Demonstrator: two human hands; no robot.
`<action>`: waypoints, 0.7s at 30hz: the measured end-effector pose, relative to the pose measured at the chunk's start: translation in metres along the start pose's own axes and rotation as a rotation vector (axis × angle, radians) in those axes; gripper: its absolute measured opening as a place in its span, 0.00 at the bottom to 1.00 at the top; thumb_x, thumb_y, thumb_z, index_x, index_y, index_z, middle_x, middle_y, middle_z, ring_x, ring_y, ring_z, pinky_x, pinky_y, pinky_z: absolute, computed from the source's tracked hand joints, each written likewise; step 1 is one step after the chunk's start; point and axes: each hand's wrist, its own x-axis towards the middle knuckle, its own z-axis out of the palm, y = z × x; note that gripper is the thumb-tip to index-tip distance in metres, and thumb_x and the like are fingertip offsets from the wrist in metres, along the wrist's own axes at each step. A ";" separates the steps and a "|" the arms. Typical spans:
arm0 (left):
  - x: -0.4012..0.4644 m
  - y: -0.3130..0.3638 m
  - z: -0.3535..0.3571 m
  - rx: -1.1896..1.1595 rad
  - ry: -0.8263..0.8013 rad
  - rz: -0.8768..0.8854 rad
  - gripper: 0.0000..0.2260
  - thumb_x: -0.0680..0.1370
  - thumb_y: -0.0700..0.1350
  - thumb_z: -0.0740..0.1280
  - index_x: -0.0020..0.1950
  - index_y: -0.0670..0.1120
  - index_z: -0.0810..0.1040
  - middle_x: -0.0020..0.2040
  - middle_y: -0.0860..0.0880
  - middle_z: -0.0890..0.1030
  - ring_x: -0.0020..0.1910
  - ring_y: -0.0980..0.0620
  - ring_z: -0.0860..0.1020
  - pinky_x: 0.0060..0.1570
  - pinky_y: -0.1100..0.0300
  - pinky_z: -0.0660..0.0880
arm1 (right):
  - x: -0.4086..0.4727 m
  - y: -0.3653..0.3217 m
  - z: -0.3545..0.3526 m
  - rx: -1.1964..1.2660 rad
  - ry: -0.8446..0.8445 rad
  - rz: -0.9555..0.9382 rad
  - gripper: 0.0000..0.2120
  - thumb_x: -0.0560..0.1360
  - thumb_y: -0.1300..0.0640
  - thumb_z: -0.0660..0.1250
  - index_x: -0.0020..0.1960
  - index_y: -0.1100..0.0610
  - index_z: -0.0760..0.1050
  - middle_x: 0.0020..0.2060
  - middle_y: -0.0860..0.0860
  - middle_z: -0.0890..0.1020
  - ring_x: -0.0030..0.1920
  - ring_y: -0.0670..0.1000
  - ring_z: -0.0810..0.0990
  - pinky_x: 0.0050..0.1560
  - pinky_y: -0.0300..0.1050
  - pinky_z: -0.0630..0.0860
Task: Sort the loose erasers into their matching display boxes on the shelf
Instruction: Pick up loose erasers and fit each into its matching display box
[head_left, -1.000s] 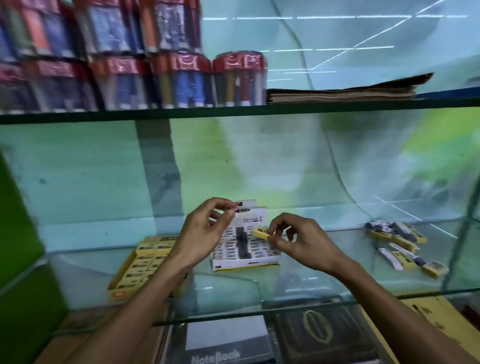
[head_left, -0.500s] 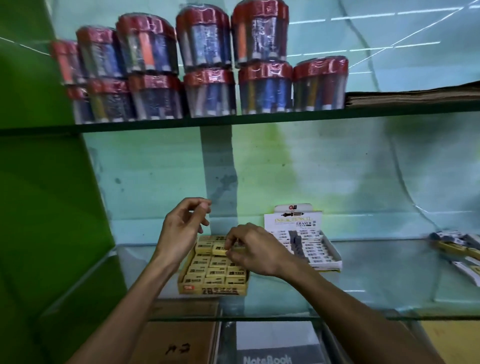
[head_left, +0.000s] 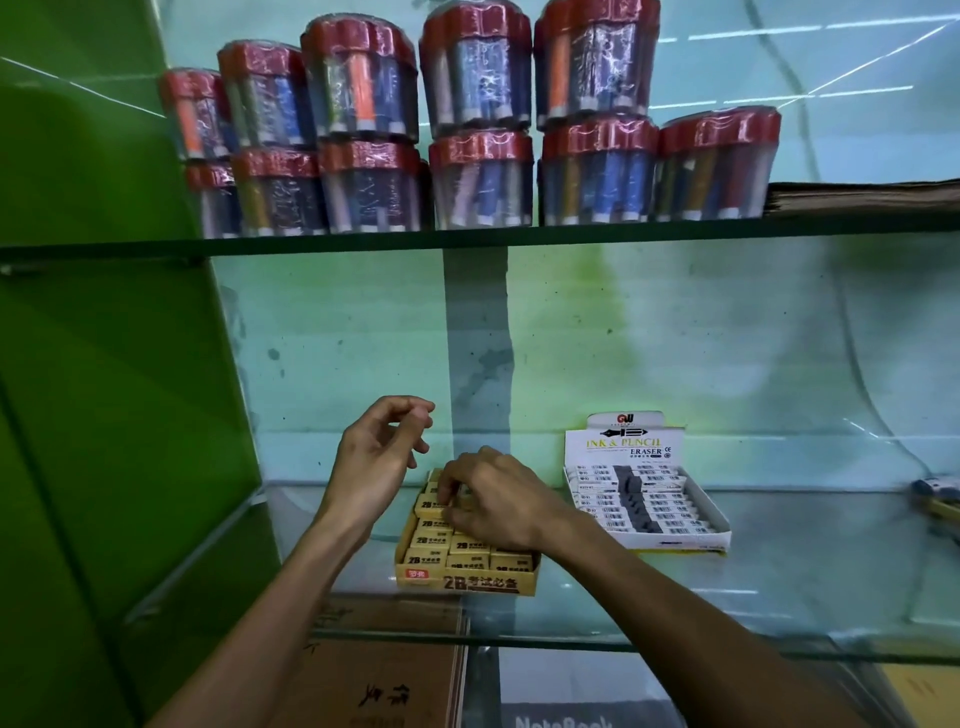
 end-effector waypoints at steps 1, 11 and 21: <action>0.000 0.000 0.000 -0.002 -0.002 0.000 0.05 0.81 0.47 0.64 0.53 0.50 0.80 0.47 0.52 0.82 0.39 0.58 0.79 0.38 0.65 0.76 | 0.001 0.000 0.000 -0.016 -0.003 -0.010 0.07 0.75 0.53 0.67 0.53 0.51 0.77 0.54 0.50 0.80 0.55 0.52 0.74 0.54 0.51 0.74; -0.001 0.008 0.038 -0.061 -0.053 0.035 0.05 0.81 0.45 0.64 0.53 0.49 0.80 0.45 0.51 0.81 0.39 0.57 0.79 0.39 0.63 0.76 | -0.039 0.046 -0.038 -0.033 0.147 0.044 0.06 0.77 0.50 0.66 0.52 0.50 0.78 0.51 0.48 0.82 0.52 0.51 0.75 0.54 0.48 0.72; -0.011 0.021 0.134 -0.134 -0.247 0.075 0.05 0.81 0.40 0.65 0.52 0.46 0.80 0.44 0.49 0.81 0.34 0.56 0.77 0.35 0.63 0.74 | -0.141 0.110 -0.080 -0.061 0.255 0.241 0.03 0.76 0.54 0.66 0.47 0.50 0.79 0.44 0.47 0.83 0.47 0.51 0.76 0.50 0.47 0.72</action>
